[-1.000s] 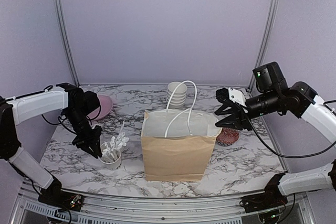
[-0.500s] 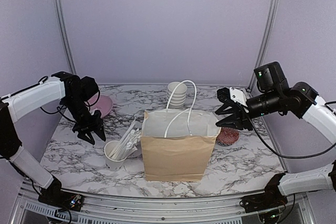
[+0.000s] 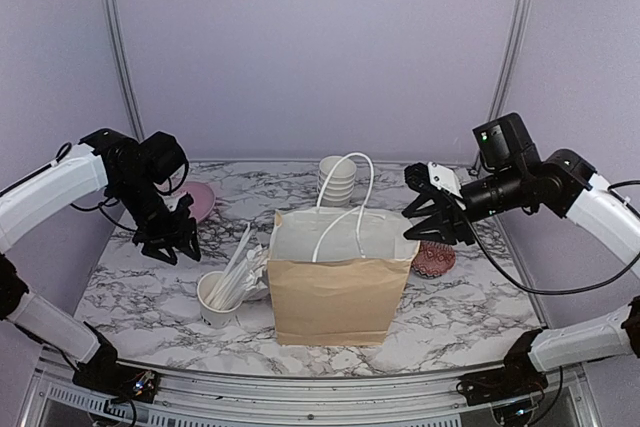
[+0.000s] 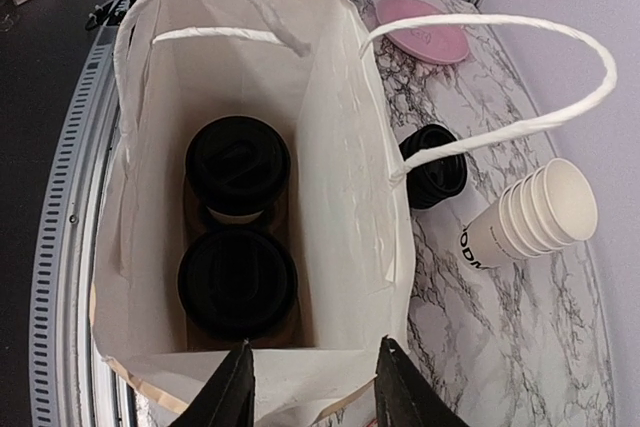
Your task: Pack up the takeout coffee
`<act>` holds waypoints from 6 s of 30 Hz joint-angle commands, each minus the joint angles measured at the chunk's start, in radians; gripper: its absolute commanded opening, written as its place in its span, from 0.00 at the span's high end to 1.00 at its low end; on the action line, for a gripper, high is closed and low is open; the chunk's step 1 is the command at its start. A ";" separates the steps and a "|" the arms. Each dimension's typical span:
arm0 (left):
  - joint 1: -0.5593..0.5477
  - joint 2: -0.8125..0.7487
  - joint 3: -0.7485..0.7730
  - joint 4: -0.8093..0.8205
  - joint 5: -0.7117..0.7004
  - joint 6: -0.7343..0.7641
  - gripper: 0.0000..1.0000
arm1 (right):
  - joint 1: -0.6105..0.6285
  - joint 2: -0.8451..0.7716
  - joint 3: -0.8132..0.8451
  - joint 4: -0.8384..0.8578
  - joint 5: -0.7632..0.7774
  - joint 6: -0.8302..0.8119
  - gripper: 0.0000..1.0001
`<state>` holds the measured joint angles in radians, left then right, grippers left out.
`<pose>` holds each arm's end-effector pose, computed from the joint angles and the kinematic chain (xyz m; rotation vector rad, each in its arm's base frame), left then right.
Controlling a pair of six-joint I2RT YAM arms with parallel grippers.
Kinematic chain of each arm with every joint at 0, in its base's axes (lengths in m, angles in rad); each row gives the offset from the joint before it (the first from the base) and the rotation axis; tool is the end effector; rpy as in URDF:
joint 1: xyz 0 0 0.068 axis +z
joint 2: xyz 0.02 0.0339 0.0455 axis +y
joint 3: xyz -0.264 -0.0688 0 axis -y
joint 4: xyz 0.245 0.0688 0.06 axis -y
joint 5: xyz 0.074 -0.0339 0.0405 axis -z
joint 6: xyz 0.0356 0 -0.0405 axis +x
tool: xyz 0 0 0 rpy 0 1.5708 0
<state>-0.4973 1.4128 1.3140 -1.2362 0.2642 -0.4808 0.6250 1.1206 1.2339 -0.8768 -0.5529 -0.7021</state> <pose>0.2184 -0.1291 0.3044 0.0723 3.0130 -0.5212 0.1651 0.1422 0.3664 -1.6017 1.6057 0.6012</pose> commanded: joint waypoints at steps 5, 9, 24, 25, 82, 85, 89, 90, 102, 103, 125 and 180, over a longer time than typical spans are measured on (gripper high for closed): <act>-0.161 -0.023 -0.028 0.029 -0.110 -0.111 0.41 | -0.003 0.030 0.056 -0.008 -0.028 0.015 0.60; -0.181 0.007 -0.044 0.048 -0.156 -0.131 0.42 | -0.003 0.031 0.055 -0.008 -0.032 0.015 0.60; -0.192 0.113 -0.093 0.150 -0.163 -0.117 0.80 | -0.002 0.018 0.051 -0.011 -0.022 0.021 0.60; -0.192 0.115 -0.094 0.152 -0.166 -0.113 0.82 | -0.002 0.018 0.054 -0.015 -0.023 0.020 0.60; 0.131 -0.060 0.051 0.737 -0.069 0.327 0.50 | -0.222 0.000 -0.039 0.065 0.083 0.109 0.32; 0.071 -0.085 0.008 0.809 -0.100 0.350 0.50 | -0.228 0.004 -0.033 0.062 0.081 0.111 0.32; 0.026 -0.042 0.017 0.810 -0.207 0.365 0.52 | -0.231 0.008 -0.032 0.059 0.073 0.112 0.32; 0.024 -0.028 0.020 0.809 -0.216 0.363 0.53 | -0.231 0.008 -0.034 0.059 0.072 0.111 0.32; 0.019 0.066 0.053 0.791 -0.275 0.364 0.66 | -0.234 0.004 -0.050 0.063 0.070 0.108 0.32; 0.019 0.070 0.054 0.792 -0.275 0.363 0.65 | -0.234 0.004 -0.052 0.064 0.069 0.107 0.33; -0.021 -0.062 0.244 0.574 -0.404 0.357 1.00 | -0.234 0.025 -0.047 0.068 0.079 0.103 0.33; -0.568 0.045 0.227 0.936 -0.337 0.128 0.56 | -0.235 0.061 -0.034 0.065 0.149 0.092 0.34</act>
<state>-1.0641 1.5677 1.4818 -0.1890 0.0772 -0.4210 0.3958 1.1988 1.1816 -0.8238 -0.4156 -0.6029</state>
